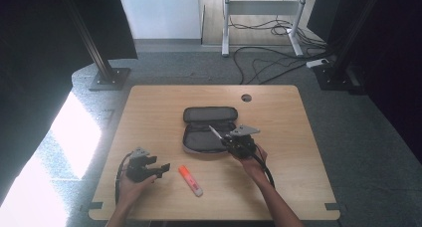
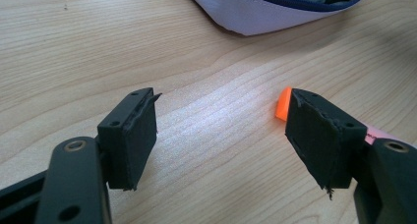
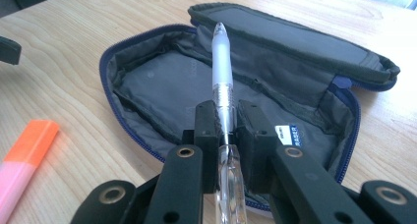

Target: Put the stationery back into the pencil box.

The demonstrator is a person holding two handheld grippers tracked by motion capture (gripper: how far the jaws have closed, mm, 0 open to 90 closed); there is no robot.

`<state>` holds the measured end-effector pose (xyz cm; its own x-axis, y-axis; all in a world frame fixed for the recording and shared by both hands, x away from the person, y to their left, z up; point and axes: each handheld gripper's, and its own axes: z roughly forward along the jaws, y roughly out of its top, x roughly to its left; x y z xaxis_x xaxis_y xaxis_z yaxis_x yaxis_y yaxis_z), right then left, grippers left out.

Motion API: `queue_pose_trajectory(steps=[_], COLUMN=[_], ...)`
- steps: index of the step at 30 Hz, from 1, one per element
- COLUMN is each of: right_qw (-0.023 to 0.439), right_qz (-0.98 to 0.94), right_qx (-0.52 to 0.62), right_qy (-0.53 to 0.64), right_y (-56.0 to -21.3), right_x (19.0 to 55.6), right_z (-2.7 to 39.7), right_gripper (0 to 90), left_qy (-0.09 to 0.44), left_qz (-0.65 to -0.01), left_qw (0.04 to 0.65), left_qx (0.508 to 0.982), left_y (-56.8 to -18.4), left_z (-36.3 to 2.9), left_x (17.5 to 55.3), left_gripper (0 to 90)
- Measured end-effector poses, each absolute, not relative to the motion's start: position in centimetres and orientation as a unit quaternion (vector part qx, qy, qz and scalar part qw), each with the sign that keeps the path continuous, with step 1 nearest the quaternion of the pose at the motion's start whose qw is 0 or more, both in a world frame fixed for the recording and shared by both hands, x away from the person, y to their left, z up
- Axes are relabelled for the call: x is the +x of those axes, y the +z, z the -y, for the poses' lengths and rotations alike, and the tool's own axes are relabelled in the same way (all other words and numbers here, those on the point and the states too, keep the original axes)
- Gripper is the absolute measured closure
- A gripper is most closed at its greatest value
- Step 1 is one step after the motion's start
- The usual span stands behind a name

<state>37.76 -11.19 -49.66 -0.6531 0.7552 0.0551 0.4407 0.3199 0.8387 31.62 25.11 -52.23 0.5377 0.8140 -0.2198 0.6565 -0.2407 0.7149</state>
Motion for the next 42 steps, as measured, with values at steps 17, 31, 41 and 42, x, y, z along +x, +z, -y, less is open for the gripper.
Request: queue_pose_trajectory(steps=[17, 31, 41, 42], right_qw=[0.172, 0.167, 0.166, 0.167], right_qz=[-0.796, -0.802, -0.811, -0.811], right_qx=[0.377, 0.376, 0.365, 0.365], right_qy=[0.441, 0.432, 0.426, 0.425], right_y=[-49.8, -50.3, -50.4, -50.5], right_x=[39.4, 40.6, 41.4, 41.4], right_z=[10.6, 10.3, 9.4, 9.4], right_gripper=[78.8, 78.7, 78.7, 78.7], left_qy=[0.099, 0.098, 0.098, 0.097], left_qz=[-0.472, -0.472, -0.471, -0.471], left_qw=[0.397, 0.396, 0.394, 0.395], left_qx=[0.781, 0.782, 0.783, 0.783], left_y=[-52.3, -52.3, -52.3, -52.3], left_z=[-25.2, -25.3, -25.2, -25.2], left_x=[31.7, 31.7, 31.7, 31.7], left_gripper=[28.4, 28.4, 28.4, 28.4])
